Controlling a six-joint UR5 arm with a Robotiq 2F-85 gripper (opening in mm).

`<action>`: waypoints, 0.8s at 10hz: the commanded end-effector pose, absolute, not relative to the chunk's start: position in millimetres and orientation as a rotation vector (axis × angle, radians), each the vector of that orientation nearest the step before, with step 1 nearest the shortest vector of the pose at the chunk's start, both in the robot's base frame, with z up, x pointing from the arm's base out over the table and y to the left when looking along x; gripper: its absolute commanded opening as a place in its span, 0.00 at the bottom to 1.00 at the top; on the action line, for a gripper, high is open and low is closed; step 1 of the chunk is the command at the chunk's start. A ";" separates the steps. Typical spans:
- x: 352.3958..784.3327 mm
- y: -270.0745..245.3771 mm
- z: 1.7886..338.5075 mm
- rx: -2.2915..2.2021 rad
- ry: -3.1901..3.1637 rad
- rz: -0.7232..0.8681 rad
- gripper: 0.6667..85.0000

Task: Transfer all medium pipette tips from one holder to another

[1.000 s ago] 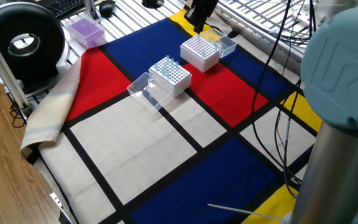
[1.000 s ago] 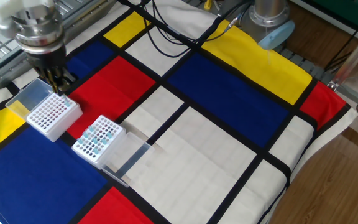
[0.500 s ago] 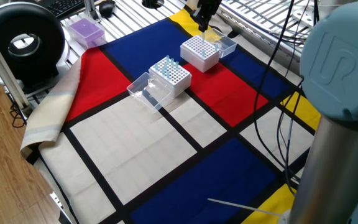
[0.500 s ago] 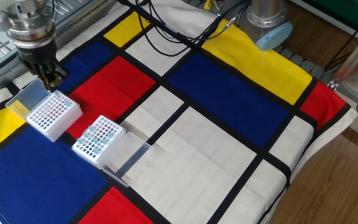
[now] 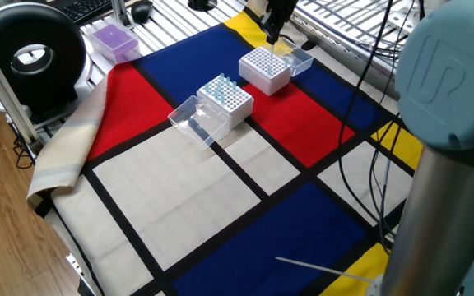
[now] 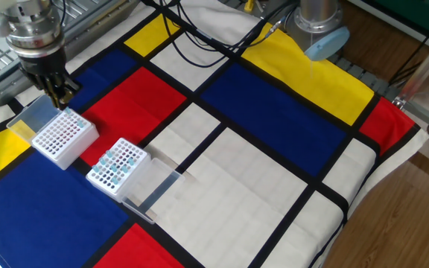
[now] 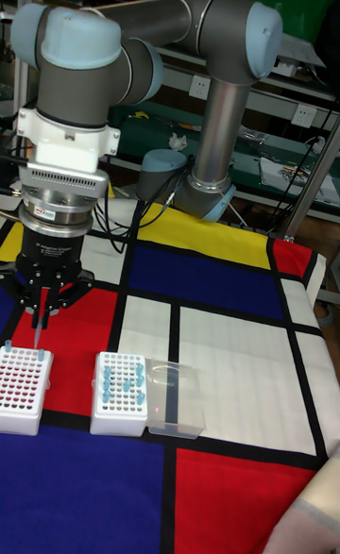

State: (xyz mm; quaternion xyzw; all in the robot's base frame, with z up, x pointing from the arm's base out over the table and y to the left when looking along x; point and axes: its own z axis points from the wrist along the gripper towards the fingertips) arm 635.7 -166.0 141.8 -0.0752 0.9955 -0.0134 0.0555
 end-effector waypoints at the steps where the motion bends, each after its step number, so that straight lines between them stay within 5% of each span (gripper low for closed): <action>1: 627.2 -172.6 141.6 0.045 3.059 -0.053 0.11; 8: 638.4 -191.3 146.2 0.120 3.024 -0.124 0.10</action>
